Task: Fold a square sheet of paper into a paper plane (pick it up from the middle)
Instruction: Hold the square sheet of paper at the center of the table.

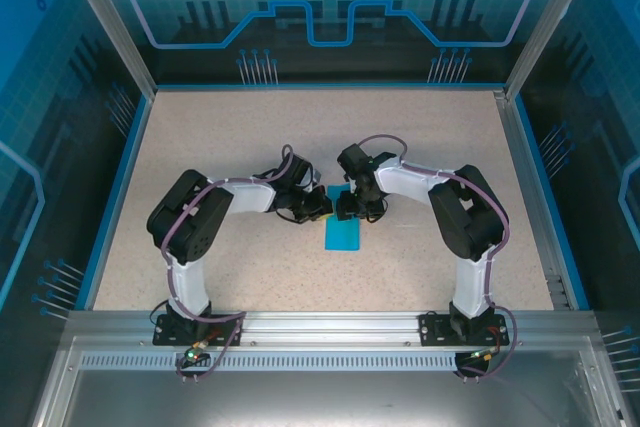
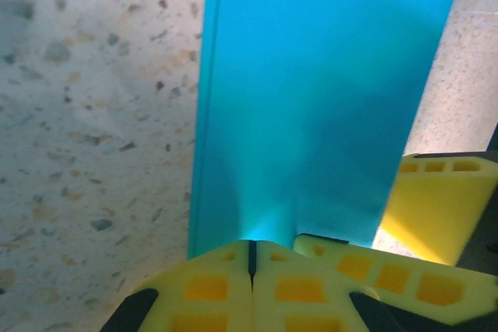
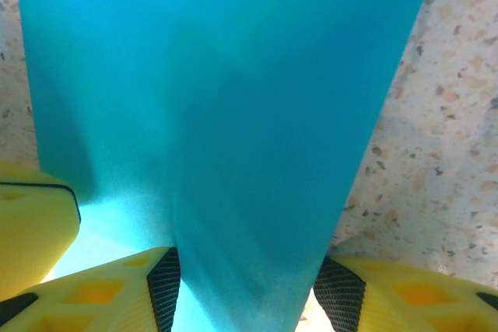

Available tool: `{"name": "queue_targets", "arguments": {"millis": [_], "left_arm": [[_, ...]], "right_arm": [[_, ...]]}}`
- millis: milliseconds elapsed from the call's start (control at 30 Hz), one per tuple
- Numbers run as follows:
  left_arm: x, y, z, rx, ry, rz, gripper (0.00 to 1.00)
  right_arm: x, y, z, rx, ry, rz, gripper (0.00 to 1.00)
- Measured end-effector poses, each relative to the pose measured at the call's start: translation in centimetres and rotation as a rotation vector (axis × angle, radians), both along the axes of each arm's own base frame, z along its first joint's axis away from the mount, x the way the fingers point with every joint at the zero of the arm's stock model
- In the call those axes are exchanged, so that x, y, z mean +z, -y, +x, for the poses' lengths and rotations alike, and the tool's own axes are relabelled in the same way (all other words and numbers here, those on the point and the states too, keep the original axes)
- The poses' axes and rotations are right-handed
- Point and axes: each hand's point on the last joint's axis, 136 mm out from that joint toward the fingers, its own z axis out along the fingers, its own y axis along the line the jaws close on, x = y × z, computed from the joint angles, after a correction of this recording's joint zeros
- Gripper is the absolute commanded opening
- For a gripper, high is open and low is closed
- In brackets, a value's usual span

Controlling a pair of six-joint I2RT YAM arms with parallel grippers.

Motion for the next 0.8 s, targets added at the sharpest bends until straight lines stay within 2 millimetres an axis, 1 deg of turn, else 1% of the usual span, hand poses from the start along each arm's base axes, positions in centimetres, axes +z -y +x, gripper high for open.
{"name": "queue_targets", "arguments": {"millis": [267,467,567,633,700,767,800], "left_arm": [[-0.4,-0.3,-0.3,-0.017,-0.003,0.029,0.0],[-0.5,-0.5,-0.3,-0.03,0.007,0.051,0.0],[-0.5,-0.5,-0.3,-0.035,0.01,0.054,0.0],[-0.5,-0.5,-0.3,-0.038,0.011,0.054,0.0],[-0.6,-0.5,-0.3,-0.038,0.01,0.055,0.0],[-0.6,-0.5,-0.3,-0.038,0.01,0.055,0.0],[-0.6,-0.5,-0.3,-0.038,0.008,0.056,0.0]], "right_arm": [[0.1,0.0,0.0,-0.021,0.0,0.006,0.56],[1.4,-0.3,0.3,-0.05,0.057,0.083,0.57],[2.1,0.5,0.0,-0.086,0.073,0.117,0.58],[3.2,1.2,0.0,-0.114,0.091,0.15,0.58],[5.0,1.2,0.5,-0.129,0.134,0.206,0.57],[7.3,0.5,1.1,-0.122,0.192,0.275,0.53],[8.1,0.0,1.3,-0.107,0.215,0.304,0.5]]}}
